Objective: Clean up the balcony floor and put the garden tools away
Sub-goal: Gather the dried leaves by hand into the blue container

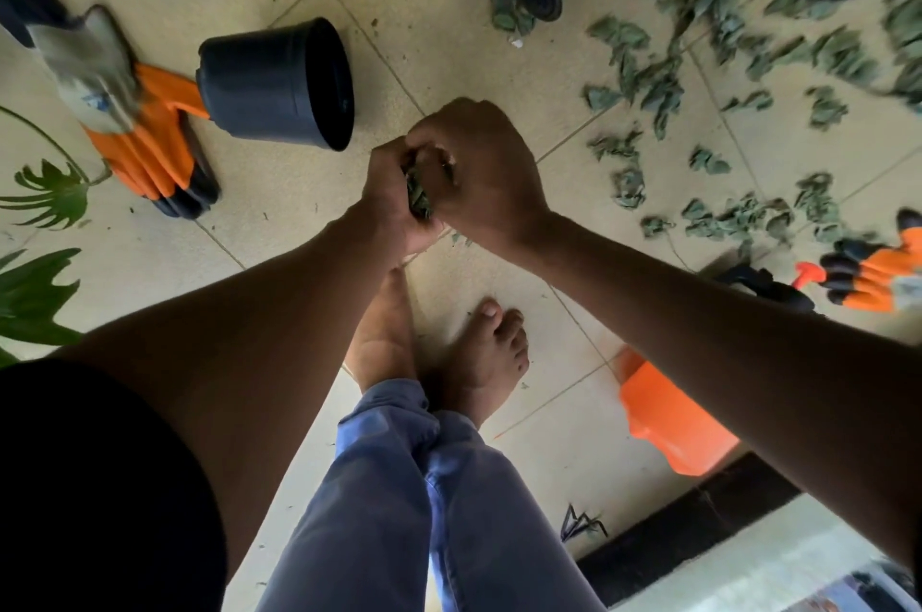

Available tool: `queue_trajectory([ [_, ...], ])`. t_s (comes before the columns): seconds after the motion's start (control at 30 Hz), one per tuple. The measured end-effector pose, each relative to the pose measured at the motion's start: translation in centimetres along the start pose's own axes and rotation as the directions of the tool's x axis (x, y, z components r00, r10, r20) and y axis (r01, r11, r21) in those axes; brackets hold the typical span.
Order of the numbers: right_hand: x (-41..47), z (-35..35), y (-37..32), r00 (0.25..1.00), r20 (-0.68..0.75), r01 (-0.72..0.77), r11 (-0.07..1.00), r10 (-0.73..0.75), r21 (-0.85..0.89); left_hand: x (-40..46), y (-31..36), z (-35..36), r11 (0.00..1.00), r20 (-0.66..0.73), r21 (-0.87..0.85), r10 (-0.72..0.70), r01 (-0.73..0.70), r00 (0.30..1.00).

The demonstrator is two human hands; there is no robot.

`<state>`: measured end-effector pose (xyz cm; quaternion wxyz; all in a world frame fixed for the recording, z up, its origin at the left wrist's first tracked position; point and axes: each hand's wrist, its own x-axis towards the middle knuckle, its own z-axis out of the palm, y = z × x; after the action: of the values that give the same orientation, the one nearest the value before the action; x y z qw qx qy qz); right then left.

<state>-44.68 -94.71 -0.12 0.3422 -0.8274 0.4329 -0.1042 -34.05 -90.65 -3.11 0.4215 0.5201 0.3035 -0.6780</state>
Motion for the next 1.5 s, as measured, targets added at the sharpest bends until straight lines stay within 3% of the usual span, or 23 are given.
queue_trajectory([
  [0.1, 1.3, -0.1, 2.3, 0.994, -0.103, -0.045, 0.988, 0.030, -0.146, 0.1, 0.6, 0.2, 0.998, 0.031, -0.062, -0.013, 0.015, 0.999],
  [0.23, 3.9, 0.5, 6.5, 0.958, 0.015, -0.253, 0.870, 0.286, -0.424, -0.1, 1.2, 0.0, 0.993, 0.113, -0.100, -0.054, 0.065, 0.992],
  [0.3, 5.5, 0.6, 7.9, 0.936, 0.089, -0.259, 0.838, 0.340, -0.481, -0.2, 1.4, -0.4, 0.994, 0.127, -0.078, -0.063, 0.074, 0.990],
  [0.57, 10.8, 0.1, 10.3, 0.942, 0.173, -0.146, 0.817, 0.286, -0.557, -0.8, 1.6, -2.8, 0.996, 0.102, -0.022, -0.083, 0.085, 0.991],
  [0.87, 4.2, 0.3, 8.4, 0.969, 0.245, 0.098, 0.838, 0.043, -0.536, -1.7, -0.2, -3.6, 0.994, 0.095, -0.038, -0.098, 0.102, 0.991],
  [1.0, 0.4, 1.2, 8.9, 0.981, 0.184, 0.021, 0.898, 0.066, -0.438, -1.7, -1.4, -3.8, 0.992, 0.092, -0.036, -0.119, 0.123, 0.989],
  [1.17, -3.6, 0.2, 5.0, 0.959, 0.017, -0.283, 0.958, 0.283, 0.040, -2.2, -2.9, -3.8, 0.992, 0.054, -0.034, -0.123, 0.125, 0.991],
  [1.33, -7.2, -2.5, -2.7, 0.968, -0.011, -0.226, 0.895, 0.249, 0.385, -3.3, -4.5, -2.6, 0.997, 0.062, 0.059, -0.056, 0.053, 0.996],
  [1.43, -8.7, -2.3, -4.2, 0.983, -0.007, -0.170, 0.922, 0.183, 0.347, -3.8, -5.2, -1.4, 0.990, 0.173, 0.137, -0.044, 0.020, 0.984],
  [1.5, -9.5, -1.9, -4.2, 0.983, -0.005, -0.180, 0.965, 0.185, 0.191, -3.7, -5.4, -0.8, 0.986, 0.206, 0.152, -0.095, 0.064, 0.974],
])
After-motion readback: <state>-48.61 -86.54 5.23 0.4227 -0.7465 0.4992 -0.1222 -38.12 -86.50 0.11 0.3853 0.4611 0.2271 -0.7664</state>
